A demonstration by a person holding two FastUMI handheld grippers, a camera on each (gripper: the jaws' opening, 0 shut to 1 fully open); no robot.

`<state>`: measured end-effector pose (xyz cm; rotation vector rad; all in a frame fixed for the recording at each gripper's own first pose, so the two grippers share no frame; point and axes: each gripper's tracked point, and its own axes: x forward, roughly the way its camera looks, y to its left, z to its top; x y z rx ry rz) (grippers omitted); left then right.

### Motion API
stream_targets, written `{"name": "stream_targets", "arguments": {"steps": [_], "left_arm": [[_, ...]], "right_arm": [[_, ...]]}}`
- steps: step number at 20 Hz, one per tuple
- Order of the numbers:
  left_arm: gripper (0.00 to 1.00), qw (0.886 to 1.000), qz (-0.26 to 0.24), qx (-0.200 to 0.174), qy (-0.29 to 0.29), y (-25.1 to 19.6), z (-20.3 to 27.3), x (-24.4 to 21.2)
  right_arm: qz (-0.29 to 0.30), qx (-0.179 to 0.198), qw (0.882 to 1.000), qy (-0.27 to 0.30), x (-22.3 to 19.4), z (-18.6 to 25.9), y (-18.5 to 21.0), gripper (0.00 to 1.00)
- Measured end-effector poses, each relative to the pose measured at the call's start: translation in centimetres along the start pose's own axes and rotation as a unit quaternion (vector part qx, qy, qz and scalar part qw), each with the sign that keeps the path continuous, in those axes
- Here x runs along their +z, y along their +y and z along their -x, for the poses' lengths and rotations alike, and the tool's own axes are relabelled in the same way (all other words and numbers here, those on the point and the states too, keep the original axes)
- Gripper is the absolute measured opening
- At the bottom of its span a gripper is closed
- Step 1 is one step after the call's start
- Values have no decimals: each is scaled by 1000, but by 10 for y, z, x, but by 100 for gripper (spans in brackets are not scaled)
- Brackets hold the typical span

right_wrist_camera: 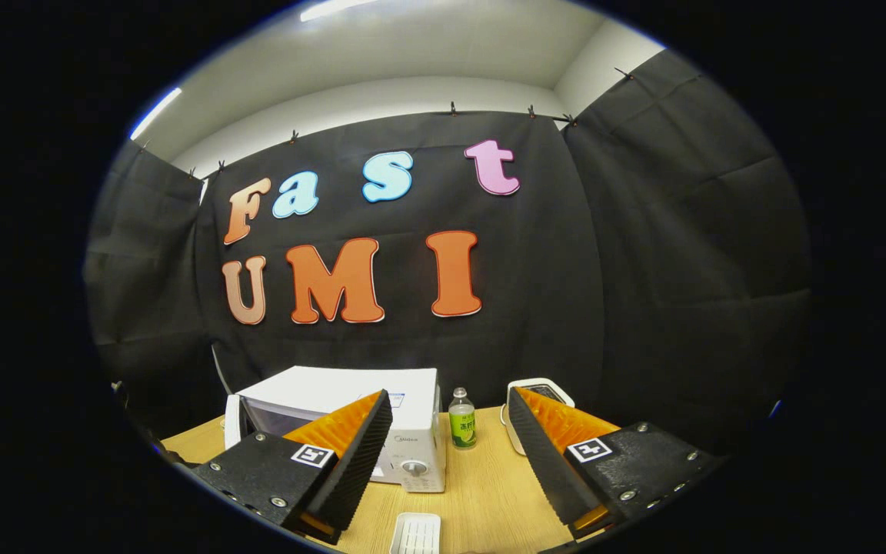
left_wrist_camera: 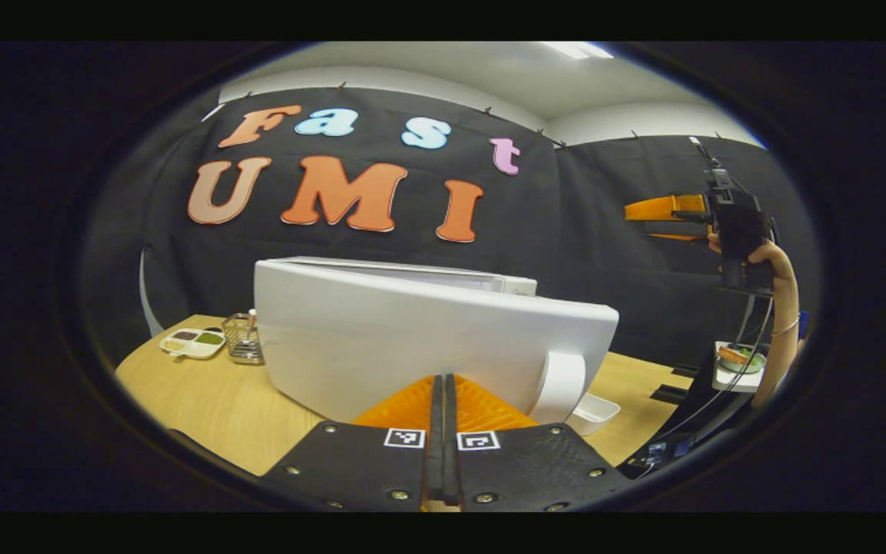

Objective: Open the microwave oven with the left hand, put the food in, and close the microwave oven.

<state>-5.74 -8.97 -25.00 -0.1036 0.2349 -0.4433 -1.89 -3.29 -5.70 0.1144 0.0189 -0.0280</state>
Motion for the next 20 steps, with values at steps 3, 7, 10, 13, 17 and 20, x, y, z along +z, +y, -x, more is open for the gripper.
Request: {"name": "stream_targets", "arguments": {"steps": [3, 7, 10, 13, 17, 20], "left_arm": [[0, 1000, -12, 1, -7, -3, -26, 6], [1, 1000, -6, 4, -10, -3, -64, 12], [1, 1000, -14, 24, -12, 1, -93, 19], [0, 998, -30, 60, -16, 5, -119, 22], [1, 996, -32, 79, -11, -1, -154, 19], [1, 995, -35, 95, -4, 3, -173, 15]], "right_arm": [[-6, -10, 1000, 5, -6, -2, -16, 95], [-2, -29, 1000, 12, -15, -7, -36, 95], [-6, -30, 999, 21, -21, -9, -42, 95], [-11, -31, 999, 26, -25, -11, -48, 94], [-10, -45, 999, 27, -26, -12, -62, 95], [-3, -52, 998, 30, -28, -12, -68, 95]]}}
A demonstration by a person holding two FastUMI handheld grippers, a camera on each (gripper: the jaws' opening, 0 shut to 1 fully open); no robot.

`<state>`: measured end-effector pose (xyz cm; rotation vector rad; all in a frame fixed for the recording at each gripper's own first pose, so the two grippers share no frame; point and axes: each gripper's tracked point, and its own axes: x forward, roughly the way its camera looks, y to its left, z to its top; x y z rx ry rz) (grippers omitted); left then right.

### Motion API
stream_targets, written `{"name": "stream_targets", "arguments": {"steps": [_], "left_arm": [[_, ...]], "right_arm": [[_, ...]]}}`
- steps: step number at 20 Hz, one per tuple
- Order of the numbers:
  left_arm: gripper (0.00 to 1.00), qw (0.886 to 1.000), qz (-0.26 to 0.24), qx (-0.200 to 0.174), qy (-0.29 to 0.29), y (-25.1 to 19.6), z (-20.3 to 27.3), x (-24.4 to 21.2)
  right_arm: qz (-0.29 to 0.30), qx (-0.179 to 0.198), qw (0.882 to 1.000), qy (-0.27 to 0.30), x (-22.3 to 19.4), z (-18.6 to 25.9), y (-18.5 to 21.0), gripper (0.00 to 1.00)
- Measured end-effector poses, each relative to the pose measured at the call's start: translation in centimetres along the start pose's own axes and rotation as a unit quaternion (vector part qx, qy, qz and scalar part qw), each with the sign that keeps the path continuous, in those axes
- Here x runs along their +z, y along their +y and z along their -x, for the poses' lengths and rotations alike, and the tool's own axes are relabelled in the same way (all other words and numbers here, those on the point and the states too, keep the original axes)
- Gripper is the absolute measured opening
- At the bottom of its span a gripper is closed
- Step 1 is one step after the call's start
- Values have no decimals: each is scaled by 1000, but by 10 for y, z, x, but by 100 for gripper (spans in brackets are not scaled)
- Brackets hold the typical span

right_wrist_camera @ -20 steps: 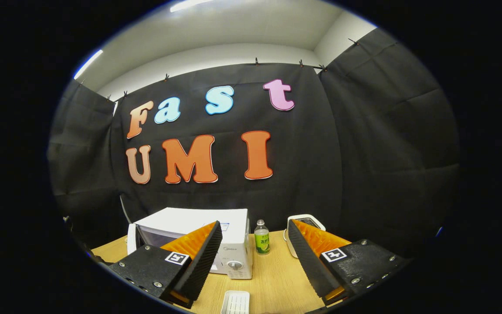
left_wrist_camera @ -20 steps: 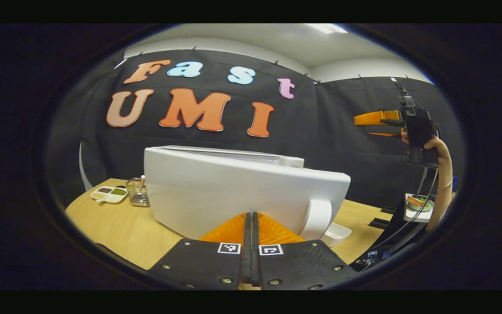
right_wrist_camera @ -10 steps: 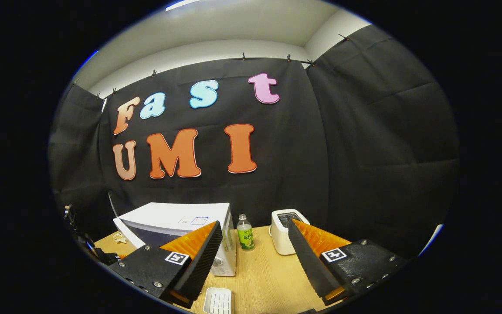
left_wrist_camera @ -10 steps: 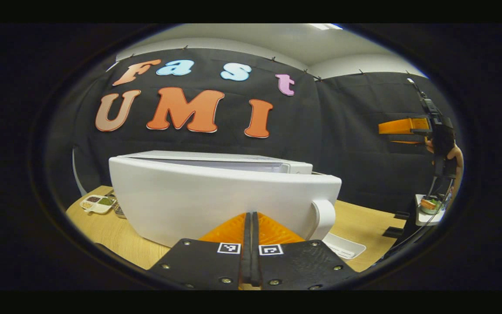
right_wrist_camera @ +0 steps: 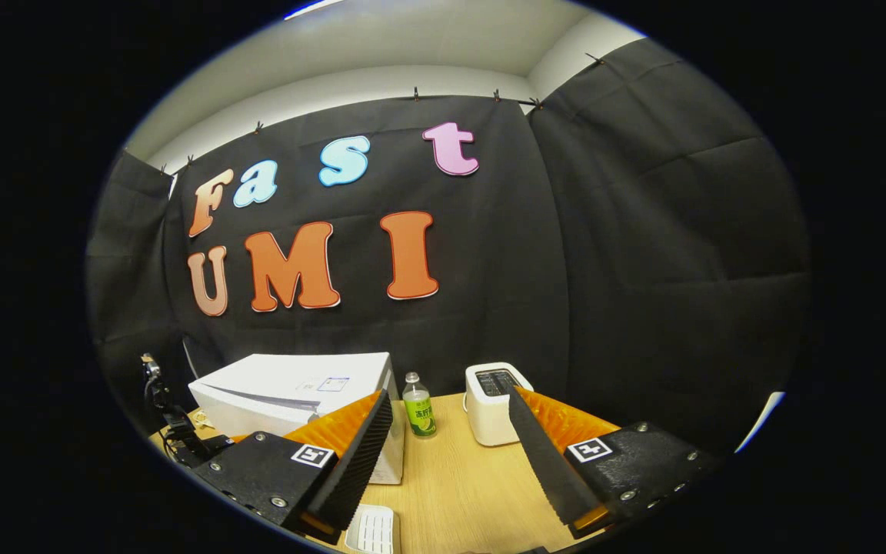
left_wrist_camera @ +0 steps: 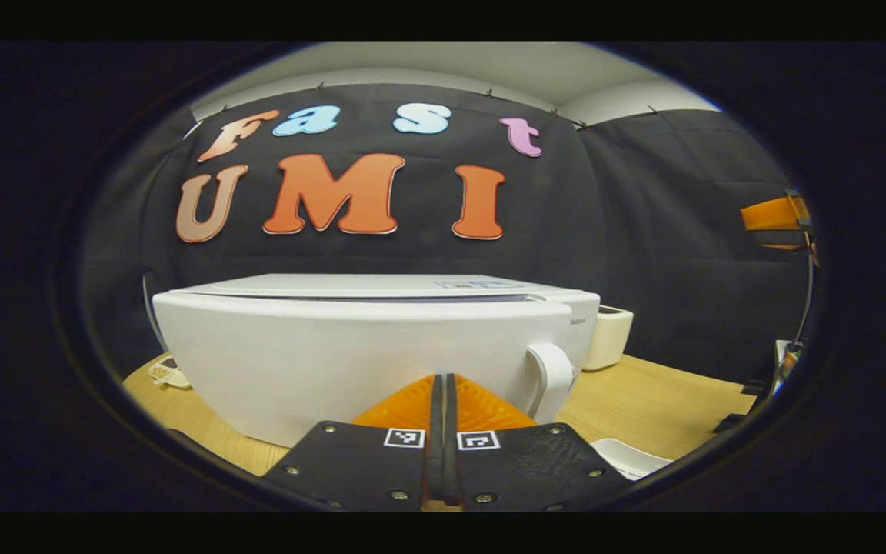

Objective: Open the microwave oven with the left hand, put the food in, and close the microwave oven.

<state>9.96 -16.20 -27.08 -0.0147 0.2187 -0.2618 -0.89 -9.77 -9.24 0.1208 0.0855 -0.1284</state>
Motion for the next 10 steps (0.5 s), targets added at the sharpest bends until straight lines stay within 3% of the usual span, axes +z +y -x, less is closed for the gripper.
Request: {"name": "stream_targets", "arguments": {"steps": [3, 10], "left_arm": [[0, 1000, -17, 22, 7, 5, -11, -5], [1, 999, -16, 35, 39, 6, -18, -3]], "right_arm": [[3, -3, 1000, 2, 1, 0, -4, 95], [4, 0, 1000, 7, 7, -3, 1, 94]]}}
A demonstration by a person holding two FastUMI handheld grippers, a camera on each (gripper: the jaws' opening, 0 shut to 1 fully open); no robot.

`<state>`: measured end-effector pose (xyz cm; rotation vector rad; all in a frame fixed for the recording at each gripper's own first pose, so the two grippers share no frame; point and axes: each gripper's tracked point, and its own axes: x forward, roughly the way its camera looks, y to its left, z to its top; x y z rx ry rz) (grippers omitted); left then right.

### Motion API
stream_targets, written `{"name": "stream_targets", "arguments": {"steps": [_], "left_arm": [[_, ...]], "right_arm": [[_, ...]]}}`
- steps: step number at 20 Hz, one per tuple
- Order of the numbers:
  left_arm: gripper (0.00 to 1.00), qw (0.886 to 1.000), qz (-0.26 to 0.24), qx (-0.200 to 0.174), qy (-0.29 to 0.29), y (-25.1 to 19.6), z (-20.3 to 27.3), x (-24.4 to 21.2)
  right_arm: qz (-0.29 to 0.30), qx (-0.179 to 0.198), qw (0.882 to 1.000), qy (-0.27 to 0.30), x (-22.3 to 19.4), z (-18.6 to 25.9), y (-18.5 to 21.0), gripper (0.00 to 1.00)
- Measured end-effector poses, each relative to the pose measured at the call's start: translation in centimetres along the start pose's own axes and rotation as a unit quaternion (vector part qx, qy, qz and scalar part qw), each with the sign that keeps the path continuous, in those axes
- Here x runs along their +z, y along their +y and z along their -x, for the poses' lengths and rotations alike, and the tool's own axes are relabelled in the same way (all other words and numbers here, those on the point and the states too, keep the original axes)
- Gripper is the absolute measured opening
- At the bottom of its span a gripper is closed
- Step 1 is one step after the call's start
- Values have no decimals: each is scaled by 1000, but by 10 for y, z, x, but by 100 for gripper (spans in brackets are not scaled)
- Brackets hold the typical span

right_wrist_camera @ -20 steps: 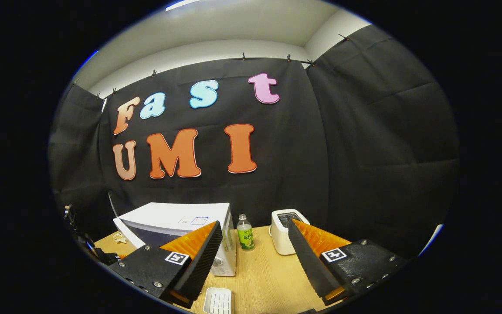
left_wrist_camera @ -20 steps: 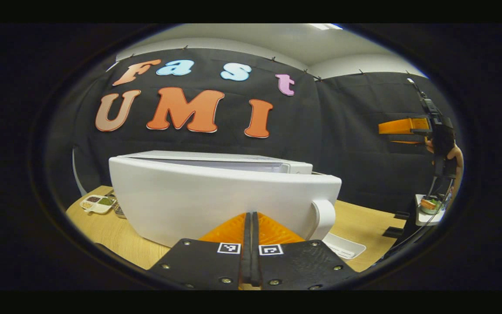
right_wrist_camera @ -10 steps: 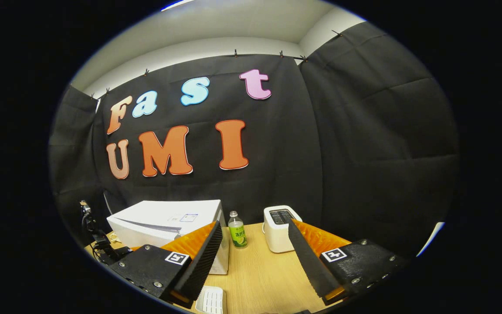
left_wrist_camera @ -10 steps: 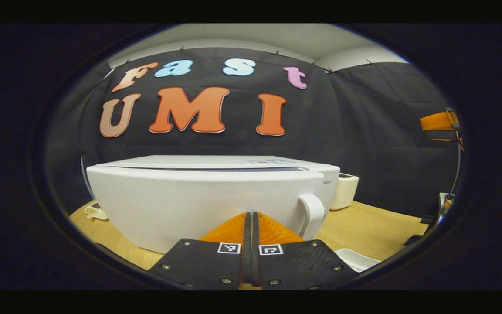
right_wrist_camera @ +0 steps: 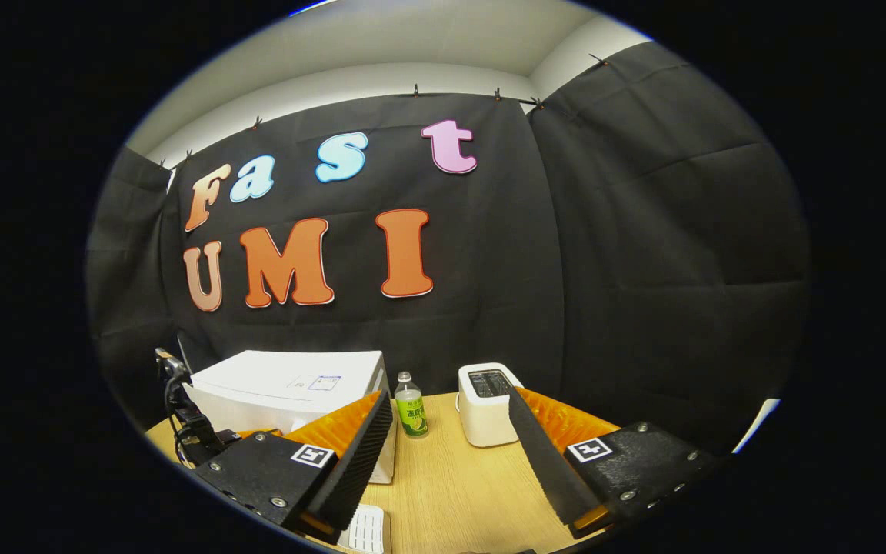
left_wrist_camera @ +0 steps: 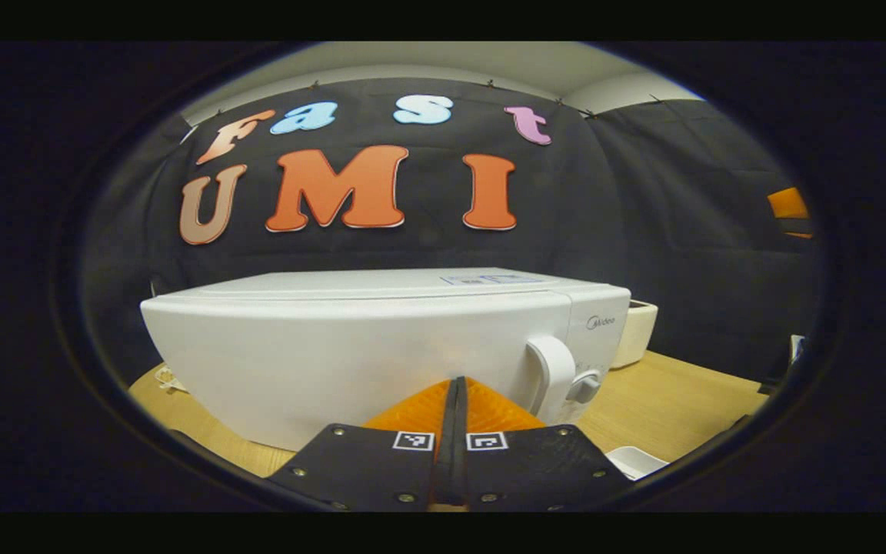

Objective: Open the microwave oven with the left hand, put the food in, and close the microwave oven.

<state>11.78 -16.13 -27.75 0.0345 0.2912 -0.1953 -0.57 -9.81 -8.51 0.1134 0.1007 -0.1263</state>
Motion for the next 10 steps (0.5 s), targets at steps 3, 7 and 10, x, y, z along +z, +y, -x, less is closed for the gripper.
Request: {"name": "stream_targets", "arguments": {"steps": [3, 7, 10], "left_arm": [[0, 999, 14, 1, -29, 10, 27, 48], [1, 998, 32, 5, -57, 44, 65, 115], [0, 996, 23, 39, -75, 89, 92, 158]], "right_arm": [[1, 17, 1000, 1, 10, 0, 11, 94], [4, 23, 1000, -4, 27, -1, 21, 95], [4, 33, 999, -11, 43, -1, 33, 95]]}}
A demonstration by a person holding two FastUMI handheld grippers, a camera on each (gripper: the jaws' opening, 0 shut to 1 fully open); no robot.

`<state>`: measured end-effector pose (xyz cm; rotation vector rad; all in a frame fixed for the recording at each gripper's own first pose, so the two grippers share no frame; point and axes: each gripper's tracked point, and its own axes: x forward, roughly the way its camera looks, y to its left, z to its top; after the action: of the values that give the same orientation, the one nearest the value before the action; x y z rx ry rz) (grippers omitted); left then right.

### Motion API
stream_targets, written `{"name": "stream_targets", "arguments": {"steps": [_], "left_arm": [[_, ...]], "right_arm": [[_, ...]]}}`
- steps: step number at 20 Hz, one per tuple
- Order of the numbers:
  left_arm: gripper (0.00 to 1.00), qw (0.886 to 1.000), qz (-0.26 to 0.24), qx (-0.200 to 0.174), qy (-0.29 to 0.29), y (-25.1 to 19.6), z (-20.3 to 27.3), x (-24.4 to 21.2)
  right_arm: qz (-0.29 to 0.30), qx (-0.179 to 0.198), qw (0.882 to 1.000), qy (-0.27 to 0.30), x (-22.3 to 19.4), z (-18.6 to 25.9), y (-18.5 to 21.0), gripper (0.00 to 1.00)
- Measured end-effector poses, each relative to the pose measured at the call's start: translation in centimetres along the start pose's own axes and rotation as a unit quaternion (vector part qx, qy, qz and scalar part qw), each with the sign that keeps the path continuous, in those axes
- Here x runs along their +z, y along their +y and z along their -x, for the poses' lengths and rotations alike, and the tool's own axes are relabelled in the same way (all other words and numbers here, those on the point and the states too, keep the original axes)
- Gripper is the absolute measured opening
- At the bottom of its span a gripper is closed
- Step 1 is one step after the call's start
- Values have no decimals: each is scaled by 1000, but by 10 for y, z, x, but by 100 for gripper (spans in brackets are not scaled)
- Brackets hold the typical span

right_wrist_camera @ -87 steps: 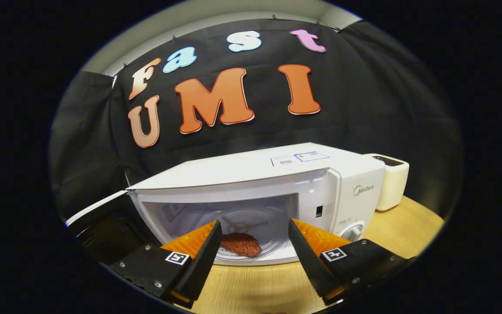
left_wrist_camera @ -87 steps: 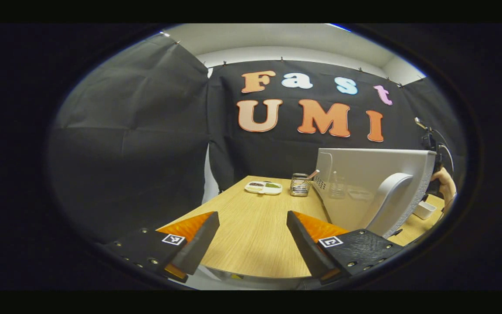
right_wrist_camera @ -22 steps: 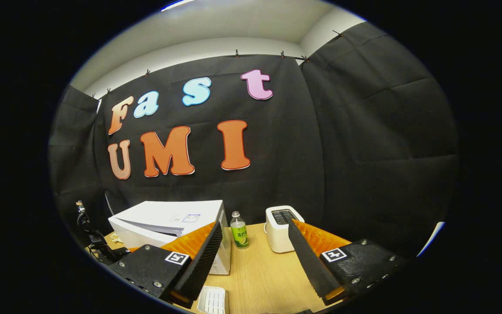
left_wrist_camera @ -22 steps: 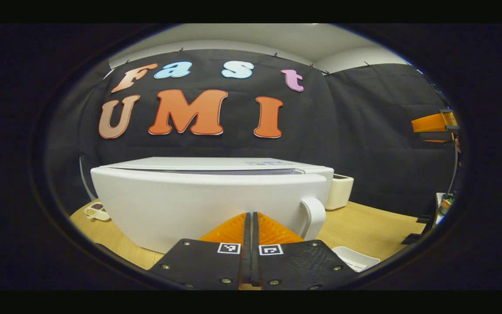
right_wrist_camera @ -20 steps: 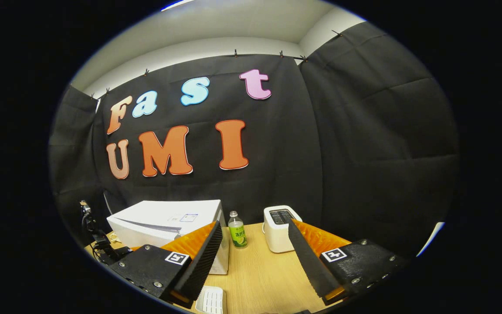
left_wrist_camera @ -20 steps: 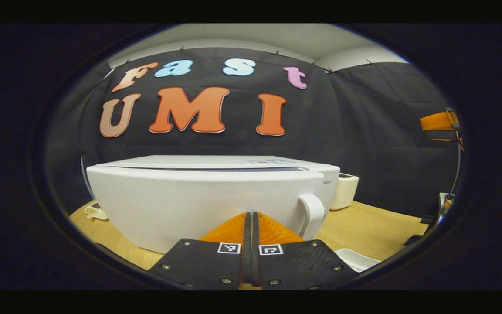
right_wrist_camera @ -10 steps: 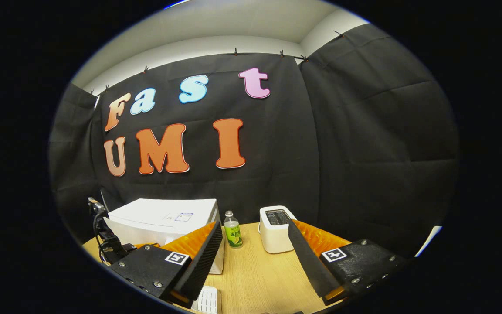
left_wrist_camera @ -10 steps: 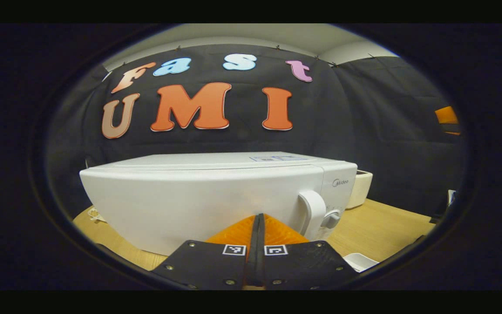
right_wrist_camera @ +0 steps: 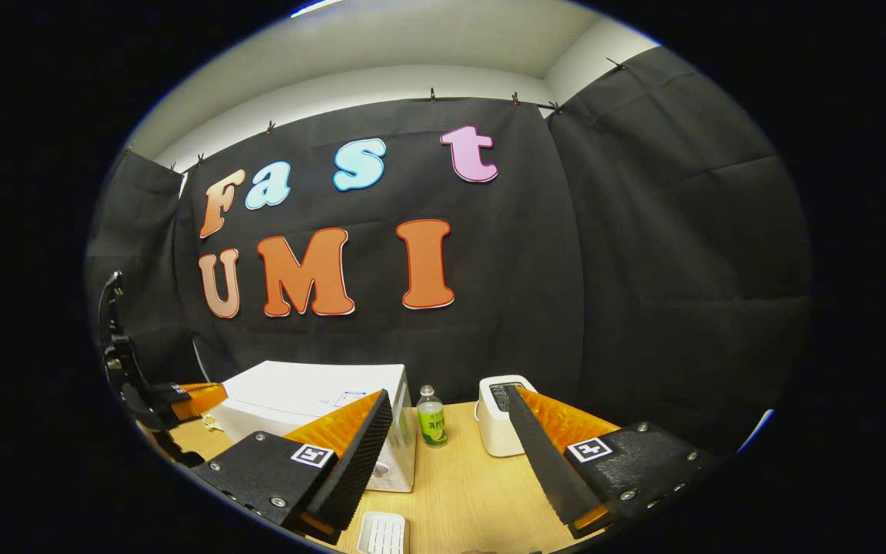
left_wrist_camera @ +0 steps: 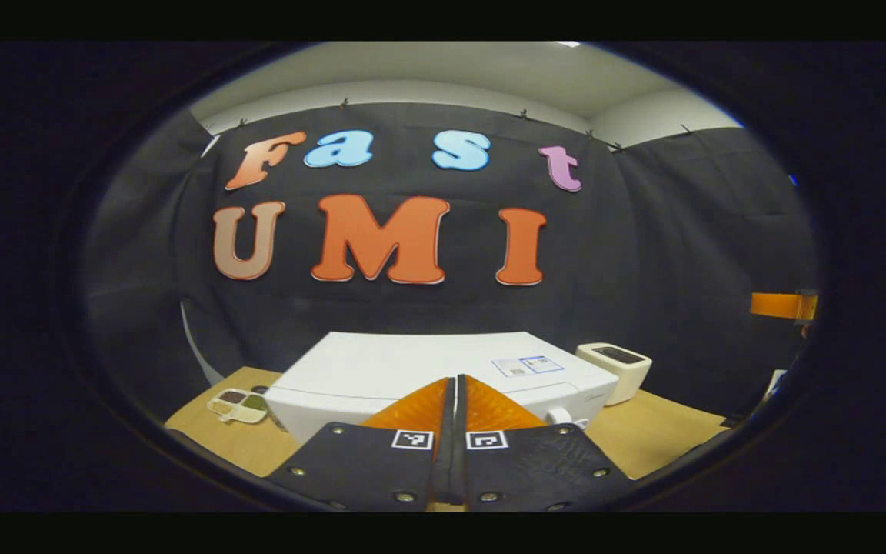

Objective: Open the microwave oven with the left hand, put the food in, and close the microwave oven.

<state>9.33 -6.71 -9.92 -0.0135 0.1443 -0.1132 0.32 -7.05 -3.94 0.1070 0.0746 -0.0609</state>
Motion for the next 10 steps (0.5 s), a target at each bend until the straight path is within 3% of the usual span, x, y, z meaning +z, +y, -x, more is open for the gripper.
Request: {"name": "stream_targets", "arguments": {"steps": [2, 3, 6, 8, 9, 10], "left_arm": [[6, 1000, -11, 19, -6, 25, 14, 27], [0, 999, -16, 30, -13, 37, 21, 40], [2, 997, -31, 61, -43, 70, 47, 75], [32, 994, -24, 89, -56, 91, 62, 87], [70, 994, -18, 97, -55, 99, 68, 91], [82, 994, -12, 96, -54, 101, 73, 92]], "right_arm": [[3, 8, 1000, -6, 12, -1, 10, 94], [5, 10, 1000, -10, 17, -1, 14, 95], [9, 24, 999, -20, 34, -1, 31, 95], [12, 32, 999, -24, 40, 0, 41, 94], [16, 31, 999, -27, 41, -1, 43, 94], [20, 31, 999, -28, 42, -1, 45, 95]]}}
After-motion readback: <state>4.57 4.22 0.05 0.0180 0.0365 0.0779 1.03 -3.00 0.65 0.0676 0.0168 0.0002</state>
